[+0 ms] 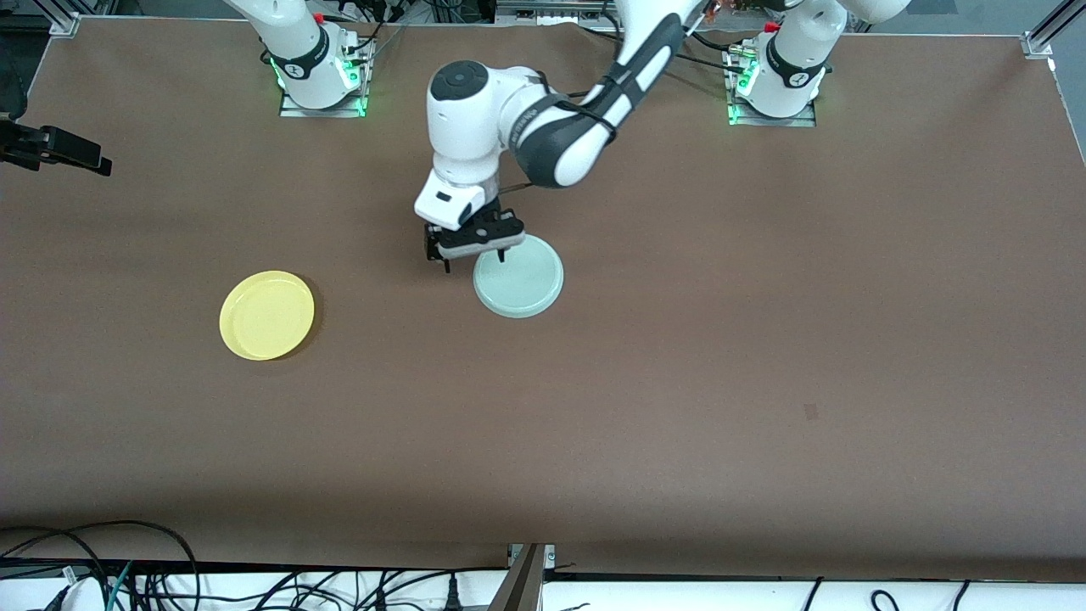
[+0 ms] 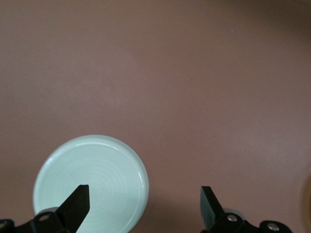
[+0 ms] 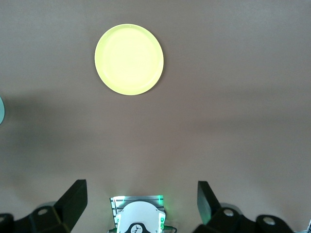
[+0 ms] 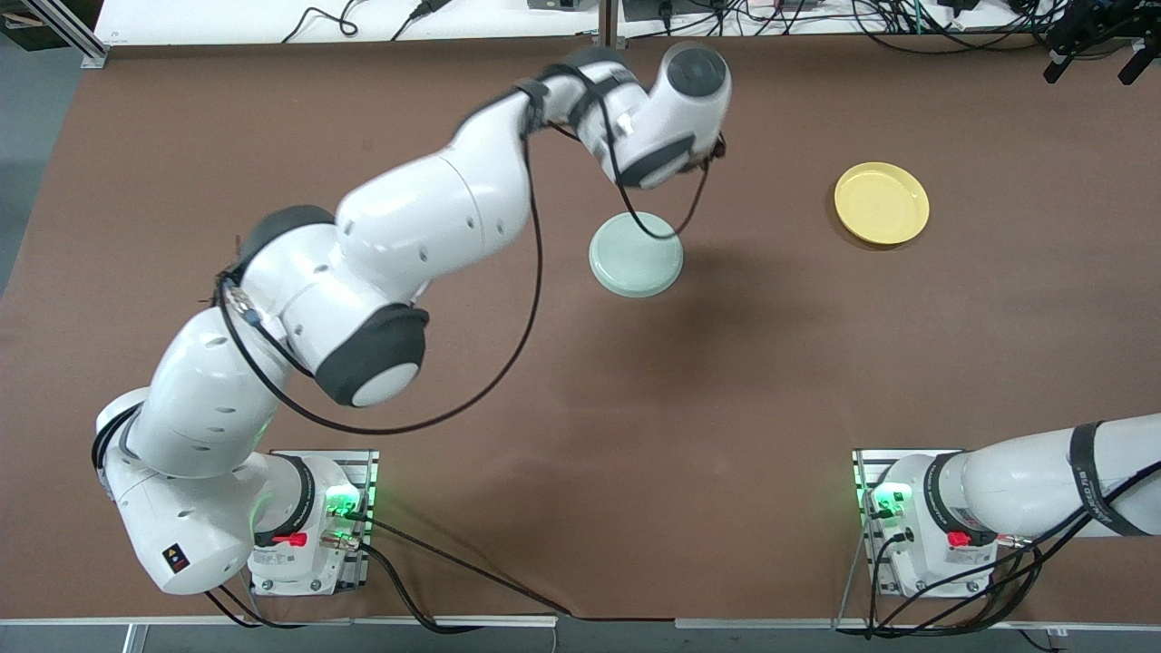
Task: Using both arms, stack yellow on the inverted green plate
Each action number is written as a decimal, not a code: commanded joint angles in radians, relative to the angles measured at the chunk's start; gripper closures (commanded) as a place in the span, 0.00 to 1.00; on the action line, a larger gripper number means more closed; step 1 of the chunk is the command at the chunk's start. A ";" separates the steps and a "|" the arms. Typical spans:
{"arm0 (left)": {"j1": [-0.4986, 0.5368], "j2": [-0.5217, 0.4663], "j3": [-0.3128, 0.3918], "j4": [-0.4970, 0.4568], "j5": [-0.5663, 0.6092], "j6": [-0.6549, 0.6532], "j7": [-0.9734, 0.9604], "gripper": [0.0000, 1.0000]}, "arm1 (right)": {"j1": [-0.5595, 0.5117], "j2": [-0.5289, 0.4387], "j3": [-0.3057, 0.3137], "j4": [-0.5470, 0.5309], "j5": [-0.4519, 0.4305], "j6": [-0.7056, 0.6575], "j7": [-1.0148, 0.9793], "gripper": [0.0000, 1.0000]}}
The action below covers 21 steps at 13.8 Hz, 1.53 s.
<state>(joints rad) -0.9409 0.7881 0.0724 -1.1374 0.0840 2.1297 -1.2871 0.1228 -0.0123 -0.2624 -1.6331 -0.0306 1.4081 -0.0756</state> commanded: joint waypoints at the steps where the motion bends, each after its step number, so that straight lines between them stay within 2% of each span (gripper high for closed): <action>1: 0.062 -0.090 -0.014 -0.019 -0.059 -0.101 0.086 0.00 | -0.002 0.006 0.000 0.022 0.008 -0.018 -0.001 0.00; 5: 0.170 -0.202 -0.014 -0.019 -0.142 -0.253 0.180 0.00 | -0.002 0.008 0.000 0.022 0.006 -0.018 -0.001 0.00; 11: 0.277 -0.364 -0.011 -0.019 -0.144 -0.523 0.411 0.00 | -0.002 0.008 0.000 0.022 0.008 -0.018 -0.001 0.00; 17: 0.422 -0.492 -0.013 -0.021 -0.159 -0.715 0.667 0.00 | -0.002 0.008 0.000 0.022 0.006 -0.018 -0.001 0.00; 21: 0.464 -0.575 -0.003 -0.042 -0.158 -0.835 0.781 0.00 | -0.002 0.008 0.000 0.022 0.006 -0.018 -0.001 0.00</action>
<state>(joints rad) -0.4848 0.2730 0.0715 -1.1332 -0.0455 1.3338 -0.5572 0.1228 -0.0122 -0.2624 -1.6330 -0.0306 1.4079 -0.0757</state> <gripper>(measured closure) 0.000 0.000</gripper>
